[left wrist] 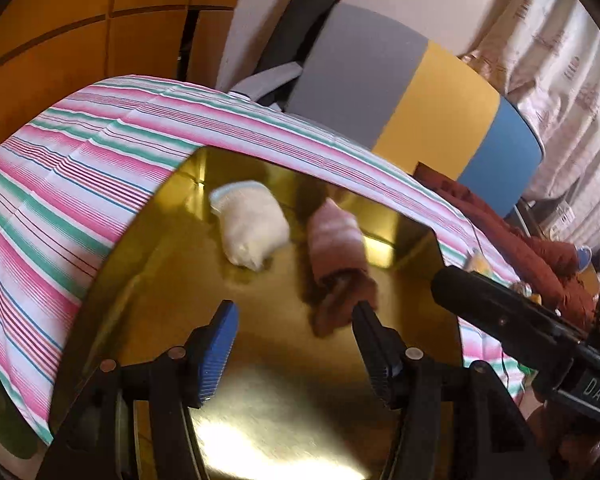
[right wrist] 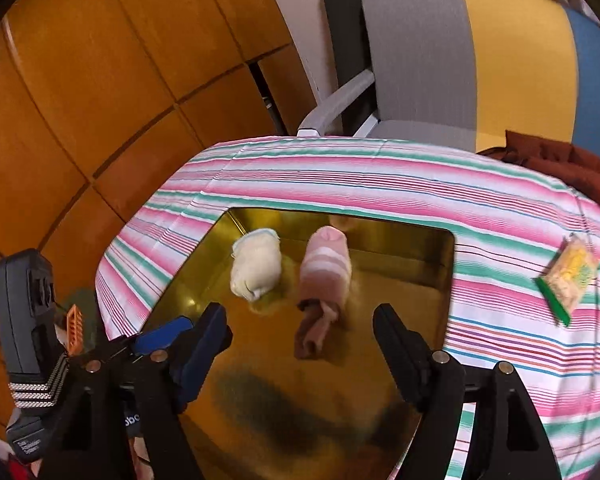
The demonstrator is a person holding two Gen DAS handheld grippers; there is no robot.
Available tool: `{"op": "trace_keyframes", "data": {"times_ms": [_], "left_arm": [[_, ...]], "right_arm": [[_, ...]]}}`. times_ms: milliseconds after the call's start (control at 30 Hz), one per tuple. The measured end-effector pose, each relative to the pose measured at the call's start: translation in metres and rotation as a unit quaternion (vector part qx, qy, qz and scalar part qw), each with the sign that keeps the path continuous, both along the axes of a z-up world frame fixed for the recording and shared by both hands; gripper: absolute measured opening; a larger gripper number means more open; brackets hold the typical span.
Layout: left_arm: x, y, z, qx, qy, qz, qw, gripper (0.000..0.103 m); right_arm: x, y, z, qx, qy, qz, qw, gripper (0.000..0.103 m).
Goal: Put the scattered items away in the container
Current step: 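Carry both socks over the gold tray and open both tools, then move both tools back toward the remaining items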
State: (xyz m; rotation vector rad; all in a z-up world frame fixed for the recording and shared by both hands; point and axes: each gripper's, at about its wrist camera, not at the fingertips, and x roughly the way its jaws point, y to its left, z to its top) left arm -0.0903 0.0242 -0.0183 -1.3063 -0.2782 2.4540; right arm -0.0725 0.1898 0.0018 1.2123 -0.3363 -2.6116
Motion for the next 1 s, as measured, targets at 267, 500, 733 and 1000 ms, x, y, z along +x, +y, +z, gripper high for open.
{"op": "trace_keyframes", "data": {"times_ms": [267, 500, 733, 1000], "left_arm": [[0.029, 0.029, 0.009, 0.008, 0.003, -0.037, 0.9993, 0.06], [0.052, 0.065, 0.018, -0.002, 0.015, -0.081, 0.9966, 0.06], [0.07, 0.1, 0.022, -0.019, 0.023, -0.117, 0.9927, 0.061], [0.089, 0.128, 0.024, -0.021, 0.024, -0.151, 0.988, 0.061]], "right_arm": [[0.032, 0.04, 0.001, 0.0, 0.006, -0.033, 0.999, 0.076], [0.062, 0.09, 0.007, 0.018, 0.019, -0.077, 0.997, 0.076], [0.082, 0.154, -0.007, 0.022, 0.006, -0.134, 0.991, 0.076], [0.096, 0.213, -0.021, 0.035, -0.004, -0.182, 0.983, 0.077]]}}
